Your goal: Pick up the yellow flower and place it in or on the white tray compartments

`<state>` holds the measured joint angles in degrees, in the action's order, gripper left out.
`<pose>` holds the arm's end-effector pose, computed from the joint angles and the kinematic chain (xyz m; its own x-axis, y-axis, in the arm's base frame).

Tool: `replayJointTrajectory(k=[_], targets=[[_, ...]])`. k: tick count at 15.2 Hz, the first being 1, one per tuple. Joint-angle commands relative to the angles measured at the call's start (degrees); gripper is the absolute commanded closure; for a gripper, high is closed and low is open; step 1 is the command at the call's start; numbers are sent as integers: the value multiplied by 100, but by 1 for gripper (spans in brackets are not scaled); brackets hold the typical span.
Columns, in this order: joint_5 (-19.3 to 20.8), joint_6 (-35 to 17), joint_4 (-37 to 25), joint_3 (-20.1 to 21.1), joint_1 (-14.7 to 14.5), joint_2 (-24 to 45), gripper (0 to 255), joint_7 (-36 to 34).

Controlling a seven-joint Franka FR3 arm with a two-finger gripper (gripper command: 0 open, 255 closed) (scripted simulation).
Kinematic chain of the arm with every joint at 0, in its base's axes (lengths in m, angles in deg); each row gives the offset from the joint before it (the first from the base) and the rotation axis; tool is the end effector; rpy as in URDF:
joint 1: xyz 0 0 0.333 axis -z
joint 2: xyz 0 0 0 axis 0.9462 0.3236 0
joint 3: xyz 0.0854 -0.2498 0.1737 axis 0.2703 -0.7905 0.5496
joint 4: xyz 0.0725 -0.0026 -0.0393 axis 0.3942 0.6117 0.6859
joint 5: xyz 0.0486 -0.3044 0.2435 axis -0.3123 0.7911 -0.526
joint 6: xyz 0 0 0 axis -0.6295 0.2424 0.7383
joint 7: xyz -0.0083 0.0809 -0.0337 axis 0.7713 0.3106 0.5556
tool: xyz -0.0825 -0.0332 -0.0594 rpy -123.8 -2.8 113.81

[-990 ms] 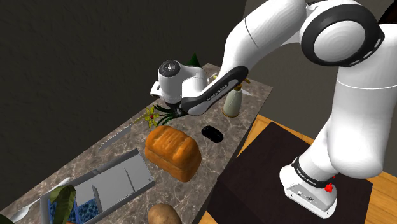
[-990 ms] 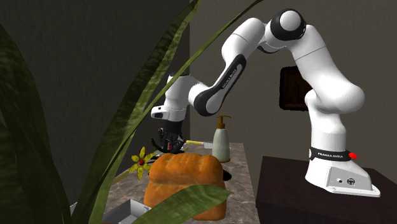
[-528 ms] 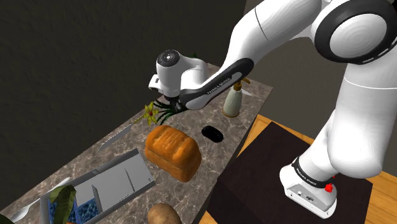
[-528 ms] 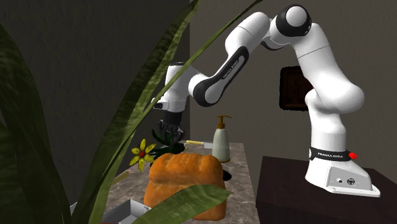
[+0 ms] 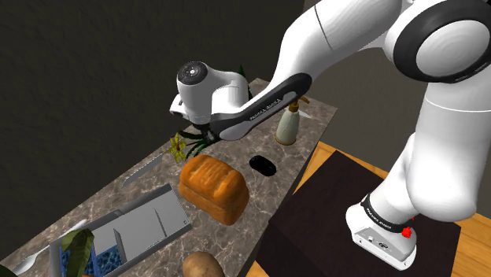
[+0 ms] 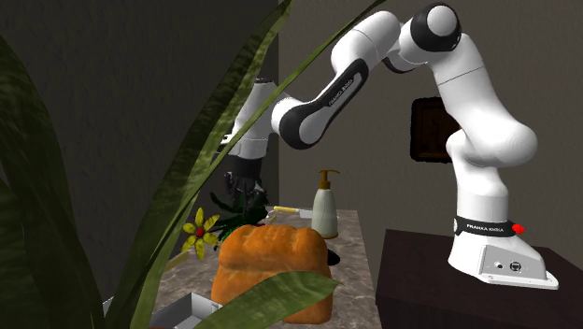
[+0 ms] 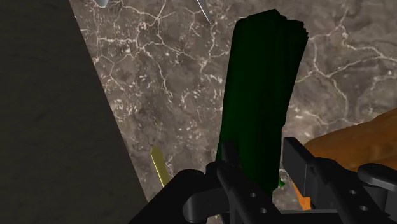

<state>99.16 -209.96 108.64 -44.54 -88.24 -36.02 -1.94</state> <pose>0.5595 0.2822 0.3087 0.2119 0.9658 -0.1492 0.9344 -0.1555 0.3205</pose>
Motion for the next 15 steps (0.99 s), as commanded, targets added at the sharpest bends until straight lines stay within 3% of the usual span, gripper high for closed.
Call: replayJointTrajectory(k=[1, 8, 15], targets=[[5, 206, -233, 72, -195, 121, 255, -197], [42, 912, -1213, 270, -895, 712, 255, -800], [61, 1743, -2631, 393, -1642, 1559, 255, -1216]])
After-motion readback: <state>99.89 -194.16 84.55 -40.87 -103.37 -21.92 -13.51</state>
